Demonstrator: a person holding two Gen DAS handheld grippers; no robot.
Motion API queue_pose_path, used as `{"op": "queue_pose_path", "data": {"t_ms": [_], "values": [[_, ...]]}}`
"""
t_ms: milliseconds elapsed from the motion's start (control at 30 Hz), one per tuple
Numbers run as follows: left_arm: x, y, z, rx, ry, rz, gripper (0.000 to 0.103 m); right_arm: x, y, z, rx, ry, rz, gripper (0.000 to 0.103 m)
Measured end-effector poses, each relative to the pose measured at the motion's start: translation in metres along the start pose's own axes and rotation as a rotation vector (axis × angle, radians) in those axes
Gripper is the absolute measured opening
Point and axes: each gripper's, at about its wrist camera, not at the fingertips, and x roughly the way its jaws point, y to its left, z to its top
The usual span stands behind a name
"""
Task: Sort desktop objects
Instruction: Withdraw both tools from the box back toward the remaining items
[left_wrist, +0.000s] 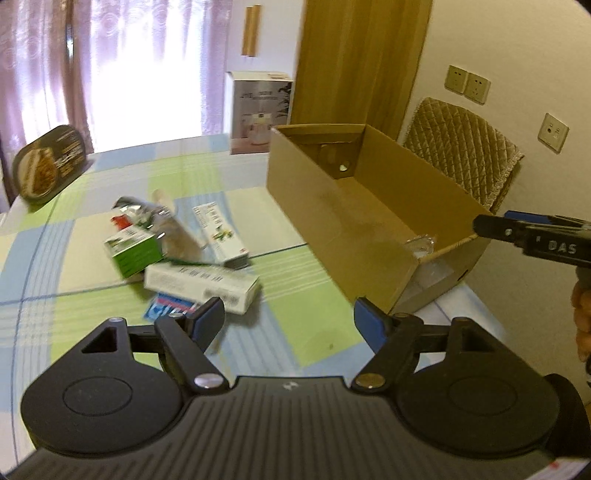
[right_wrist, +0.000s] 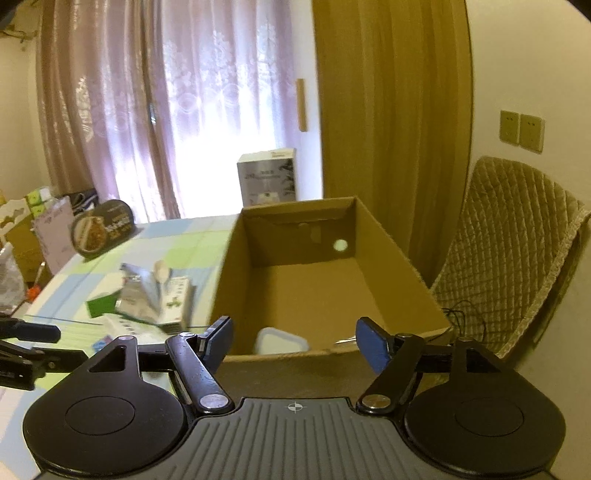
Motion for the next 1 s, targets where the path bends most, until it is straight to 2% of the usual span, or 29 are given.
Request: {"op": "queue_pose_path", "data": {"t_ms": [167, 500, 633, 1000], "values": [[-0.024, 0.018, -0.015, -0.036, -0.004, 0.034, 0.076, -0.017, 0.023, -0.005, -0.003, -0.023, 0.044, 0.08], [-0.058, 0.045, -0.038, -0.079, 0.001, 0.095, 0.082, -0.025, 0.064, -0.02, -0.034, 0.006, 0.118, 0.086], [-0.062, 0.053, -0.045, -0.093, 0.019, 0.107, 0.086, -0.024, 0.078, -0.025, -0.06, 0.022, 0.15, 0.087], [-0.061, 0.065, -0.054, -0.102, 0.026, 0.112, 0.088, -0.013, 0.095, -0.035, -0.102, 0.072, 0.194, 0.09]]}}
